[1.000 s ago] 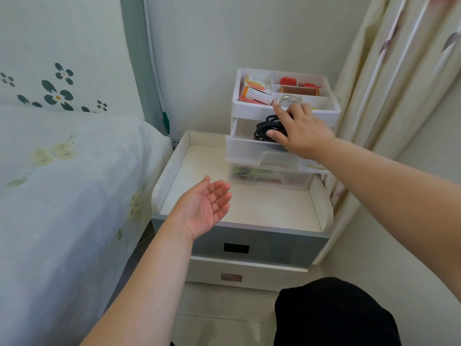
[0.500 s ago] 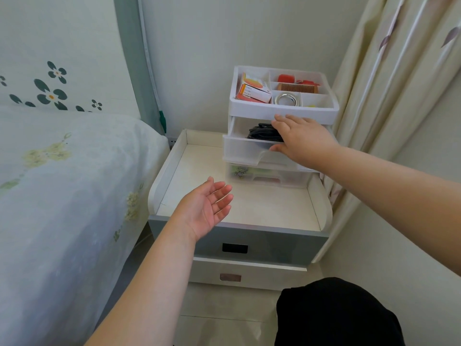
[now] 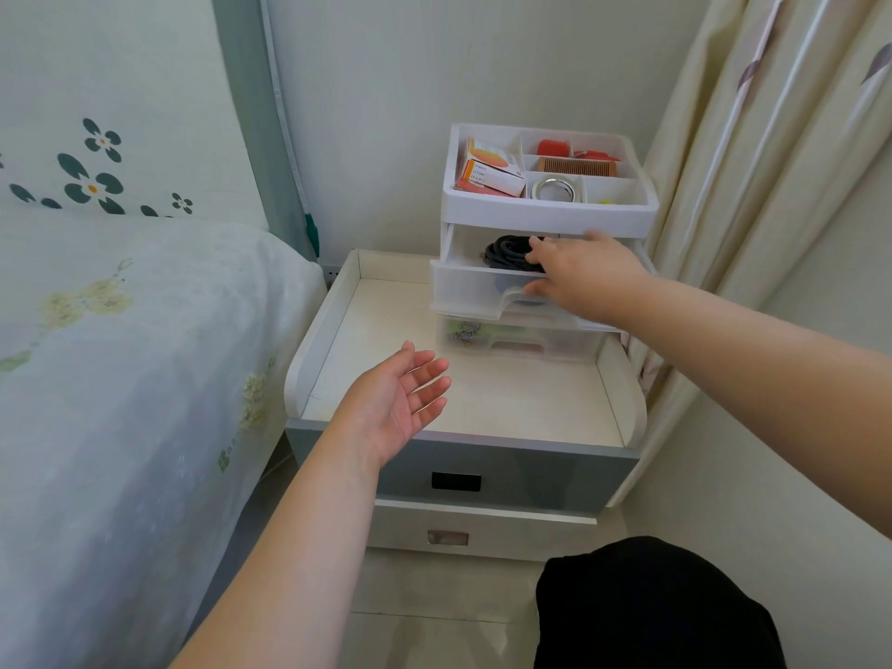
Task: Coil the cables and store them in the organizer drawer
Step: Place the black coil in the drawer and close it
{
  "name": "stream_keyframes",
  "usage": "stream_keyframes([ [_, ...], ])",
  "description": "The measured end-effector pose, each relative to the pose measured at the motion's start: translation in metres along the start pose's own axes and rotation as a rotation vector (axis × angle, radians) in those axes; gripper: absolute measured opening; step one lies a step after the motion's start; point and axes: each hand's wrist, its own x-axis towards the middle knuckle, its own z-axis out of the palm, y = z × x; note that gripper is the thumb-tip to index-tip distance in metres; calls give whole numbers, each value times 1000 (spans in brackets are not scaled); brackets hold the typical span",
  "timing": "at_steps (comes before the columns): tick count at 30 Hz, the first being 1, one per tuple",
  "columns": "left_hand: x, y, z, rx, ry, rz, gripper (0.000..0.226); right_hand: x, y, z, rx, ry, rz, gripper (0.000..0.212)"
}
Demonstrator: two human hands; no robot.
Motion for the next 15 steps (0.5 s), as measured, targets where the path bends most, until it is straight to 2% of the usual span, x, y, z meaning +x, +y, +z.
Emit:
stream_keyframes([
  [2, 1, -1, 1, 10, 7, 4, 28, 3, -3, 8, -134, 13, -33, 49],
  [3, 1, -2, 1, 16, 11, 5, 28, 5, -5, 11, -124, -6, -42, 46],
  [6, 1, -4, 2, 46, 21, 18, 27, 8, -7, 7, 23, -19, -10, 36],
  [10, 2, -3, 0, 83, 46, 43, 27, 12, 3, 4, 161, 48, 73, 33],
  [15, 5, -1, -2, 94, 67, 64, 26, 25, 6, 6, -51, 203, 29, 29],
])
